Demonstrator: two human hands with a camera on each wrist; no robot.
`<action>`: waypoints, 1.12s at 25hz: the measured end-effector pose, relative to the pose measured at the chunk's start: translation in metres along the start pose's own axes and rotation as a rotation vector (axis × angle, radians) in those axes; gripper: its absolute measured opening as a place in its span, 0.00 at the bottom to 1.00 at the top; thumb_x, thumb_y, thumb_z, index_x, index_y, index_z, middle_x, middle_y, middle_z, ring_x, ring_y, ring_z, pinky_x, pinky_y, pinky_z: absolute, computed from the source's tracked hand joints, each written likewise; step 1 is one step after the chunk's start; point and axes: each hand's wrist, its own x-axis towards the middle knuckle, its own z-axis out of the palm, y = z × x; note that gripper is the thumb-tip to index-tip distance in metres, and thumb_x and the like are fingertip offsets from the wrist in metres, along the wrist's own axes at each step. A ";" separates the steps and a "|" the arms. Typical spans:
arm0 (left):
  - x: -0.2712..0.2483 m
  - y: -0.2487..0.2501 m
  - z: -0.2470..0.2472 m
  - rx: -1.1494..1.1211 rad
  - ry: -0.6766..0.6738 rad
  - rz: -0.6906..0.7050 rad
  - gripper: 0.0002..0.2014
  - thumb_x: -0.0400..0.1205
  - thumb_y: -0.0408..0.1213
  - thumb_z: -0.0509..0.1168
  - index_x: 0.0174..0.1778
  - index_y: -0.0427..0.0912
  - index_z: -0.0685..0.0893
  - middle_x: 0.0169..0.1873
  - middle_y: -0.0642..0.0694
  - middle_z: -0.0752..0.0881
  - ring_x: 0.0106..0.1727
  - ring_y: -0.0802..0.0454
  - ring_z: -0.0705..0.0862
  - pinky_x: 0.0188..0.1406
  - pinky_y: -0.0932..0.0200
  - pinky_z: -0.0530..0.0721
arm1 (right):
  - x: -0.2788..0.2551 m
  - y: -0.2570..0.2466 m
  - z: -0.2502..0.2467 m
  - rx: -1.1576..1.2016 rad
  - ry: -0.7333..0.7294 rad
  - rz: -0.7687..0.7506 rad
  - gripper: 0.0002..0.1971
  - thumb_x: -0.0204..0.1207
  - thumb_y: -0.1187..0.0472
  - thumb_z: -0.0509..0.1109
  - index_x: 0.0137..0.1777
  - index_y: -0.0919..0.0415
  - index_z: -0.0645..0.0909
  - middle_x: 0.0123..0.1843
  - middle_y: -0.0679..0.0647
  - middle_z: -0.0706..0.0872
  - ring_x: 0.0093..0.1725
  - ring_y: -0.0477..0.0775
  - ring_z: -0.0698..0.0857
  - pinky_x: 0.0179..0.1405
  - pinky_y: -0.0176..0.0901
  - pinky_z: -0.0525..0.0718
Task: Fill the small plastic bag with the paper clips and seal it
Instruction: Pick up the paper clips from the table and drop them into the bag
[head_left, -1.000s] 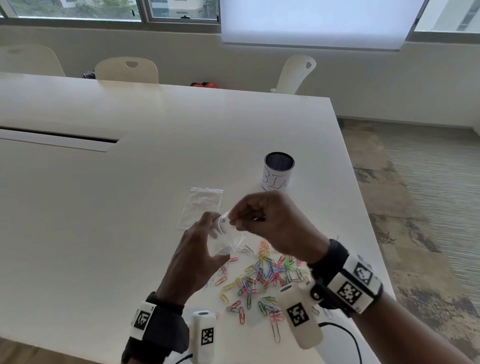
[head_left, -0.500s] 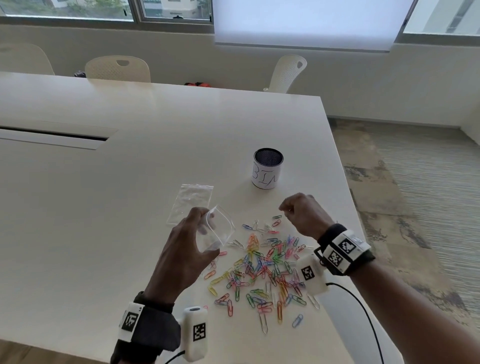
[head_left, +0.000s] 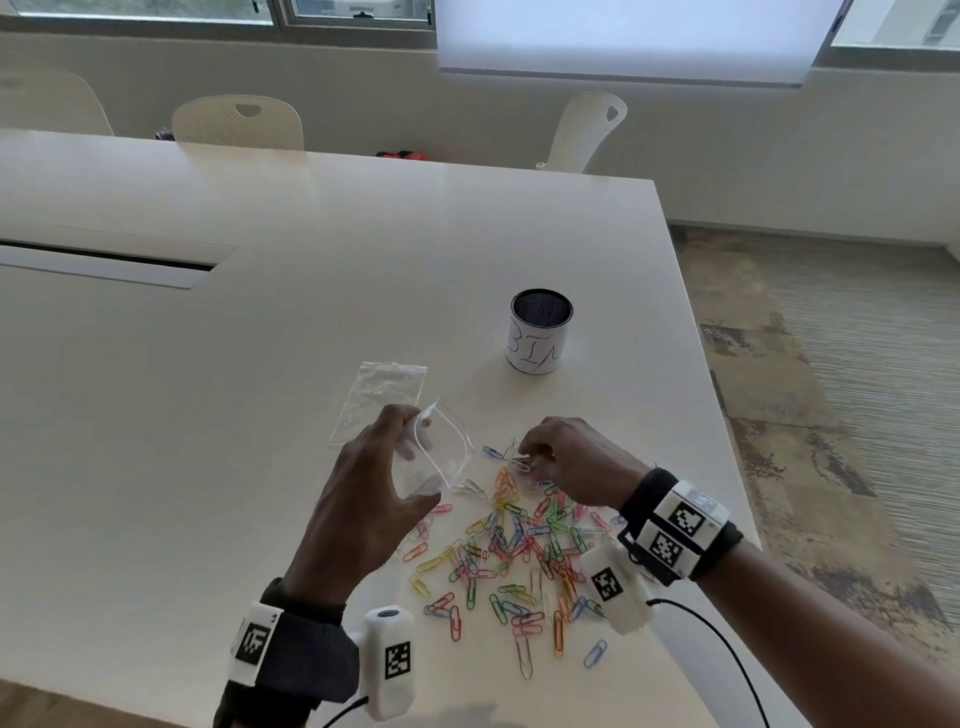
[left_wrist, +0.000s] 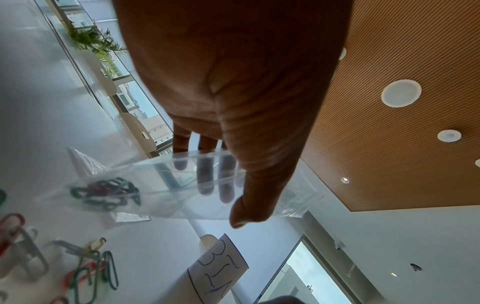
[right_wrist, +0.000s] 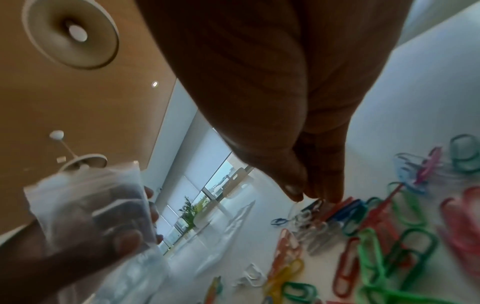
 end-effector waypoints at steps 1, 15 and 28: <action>0.000 0.000 0.000 0.003 -0.001 0.000 0.30 0.74 0.37 0.85 0.65 0.57 0.76 0.55 0.59 0.86 0.59 0.52 0.86 0.58 0.50 0.88 | -0.001 -0.002 -0.003 -0.021 -0.014 -0.008 0.20 0.85 0.54 0.74 0.73 0.61 0.84 0.68 0.56 0.86 0.61 0.54 0.86 0.63 0.43 0.86; 0.008 -0.004 0.003 0.018 -0.030 -0.003 0.30 0.73 0.40 0.86 0.65 0.56 0.76 0.55 0.58 0.85 0.59 0.53 0.86 0.57 0.50 0.89 | -0.005 -0.034 0.035 -0.160 0.063 -0.068 0.11 0.90 0.70 0.61 0.59 0.62 0.85 0.55 0.57 0.84 0.49 0.53 0.84 0.49 0.39 0.84; 0.008 -0.004 0.014 0.024 -0.067 -0.020 0.32 0.73 0.40 0.86 0.65 0.60 0.74 0.55 0.62 0.85 0.59 0.56 0.86 0.57 0.50 0.89 | -0.010 -0.017 -0.010 0.387 0.056 0.072 0.02 0.75 0.66 0.83 0.45 0.61 0.94 0.42 0.52 0.95 0.42 0.50 0.94 0.47 0.42 0.96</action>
